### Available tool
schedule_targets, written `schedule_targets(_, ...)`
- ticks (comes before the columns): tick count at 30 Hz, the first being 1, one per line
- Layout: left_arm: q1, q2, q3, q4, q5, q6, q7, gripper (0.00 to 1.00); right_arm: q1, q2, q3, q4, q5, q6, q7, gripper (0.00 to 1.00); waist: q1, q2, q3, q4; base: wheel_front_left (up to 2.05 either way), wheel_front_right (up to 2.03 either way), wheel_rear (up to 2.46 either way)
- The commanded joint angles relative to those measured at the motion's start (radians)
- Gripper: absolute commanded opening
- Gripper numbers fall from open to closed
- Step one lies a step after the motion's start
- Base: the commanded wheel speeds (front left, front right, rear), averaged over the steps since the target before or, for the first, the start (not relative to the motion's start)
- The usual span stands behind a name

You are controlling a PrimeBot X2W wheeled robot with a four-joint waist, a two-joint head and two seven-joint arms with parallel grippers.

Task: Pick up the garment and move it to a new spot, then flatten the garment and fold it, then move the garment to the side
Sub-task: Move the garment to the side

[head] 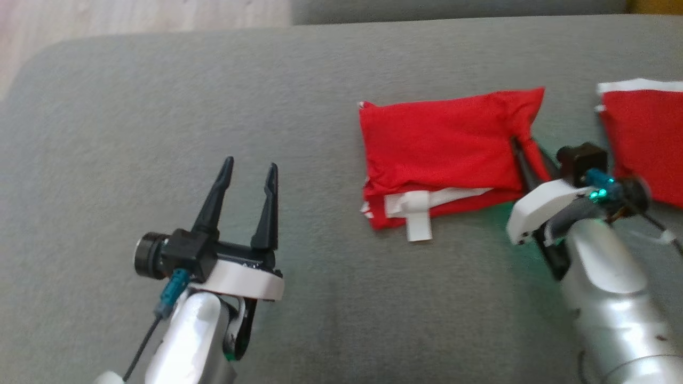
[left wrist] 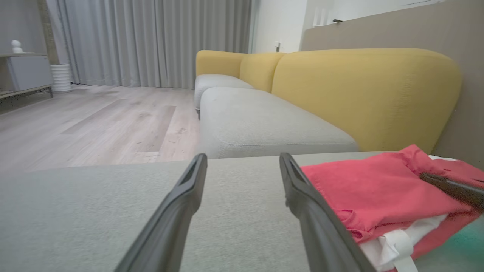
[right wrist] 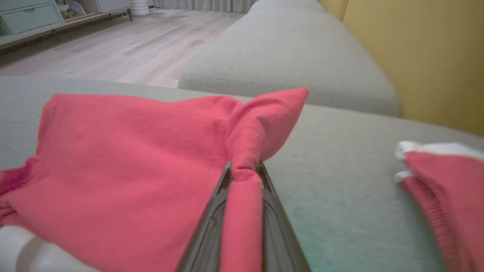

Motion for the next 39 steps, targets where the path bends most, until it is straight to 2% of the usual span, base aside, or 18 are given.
schedule_targets(1,-0.006,0.004,0.017,-0.04,-0.003,0.007,-0.008,1.0,-0.037,-0.035,0.037,-0.059,-0.009,-0.001,-0.001,0.0,0.0,0.0,-0.025,-0.05,0.0,0.0,0.0)
schedule_targets(6,-0.01,0.004,0.001,-0.048,0.001,0.013,-0.008,1.0,-0.051,-0.155,0.08,-0.158,0.009,-0.001,0.053,0.0,0.0,0.0,-0.014,-0.104,0.0,0.0,0.0)
schedule_targets(7,-0.012,0.004,-0.001,-0.047,0.003,0.012,-0.008,1.0,-0.053,-0.182,0.085,-0.175,0.015,-0.001,0.067,0.0,0.0,0.0,-0.009,-0.111,0.0,0.0,0.0)
schedule_targets(8,-0.012,0.004,-0.001,-0.047,0.003,0.012,-0.008,1.0,-0.053,-0.182,0.085,-0.175,0.015,-0.001,0.067,0.0,0.0,0.0,-0.009,-0.111,0.0,0.0,0.0)
schedule_targets(11,-0.019,0.004,-0.001,-0.046,0.009,0.011,-0.008,1.0,-0.06,-0.262,0.093,-0.218,0.037,-0.001,0.105,0.0,0.0,0.0,0.007,-0.125,0.0,0.0,0.0)
schedule_targets(18,-0.035,0.004,0.006,-0.04,0.021,-0.002,-0.008,1.0,-0.072,-0.398,0.033,-0.257,0.057,-0.001,0.169,0.0,0.0,0.0,0.049,-0.126,0.0,0.0,0.0)
schedule_targets(23,-0.045,0.004,0.008,-0.037,0.026,-0.01,-0.008,1.0,-0.077,-0.457,-0.023,-0.224,0.041,-0.001,0.192,0.0,0.0,0.0,0.073,-0.113,0.0,0.0,0.0)
schedule_targets(31,-0.059,0.004,0.021,-0.036,0.038,-0.019,-0.008,1.0,-0.096,-0.5,-0.124,-0.137,-0.024,-0.001,0.194,0.0,0.0,0.0,0.113,-0.095,0.0,0.0,0.0)
schedule_targets(32,-0.06,0.004,0.023,-0.036,0.039,-0.02,-0.008,1.0,-0.1,-0.497,-0.139,-0.129,-0.035,-0.001,0.19,0.06,0.0,0.0,0.115,-0.094,0.0,0.0,0.0)
schedule_targets(33,-0.061,0.004,0.026,-0.035,0.039,-0.021,-0.008,1.0,-0.103,-0.491,-0.156,-0.124,-0.045,-0.001,0.182,1.0,0.0,0.0,0.116,-0.094,0.0,0.0,0.0)
schedule_targets(39,-0.062,0.005,0.045,-0.027,0.04,-0.022,-0.008,1.0,-0.113,-0.415,-0.229,-0.15,-0.104,-0.001,0.148,1.0,0.0,0.0,0.086,-0.101,0.0,0.0,0.0)
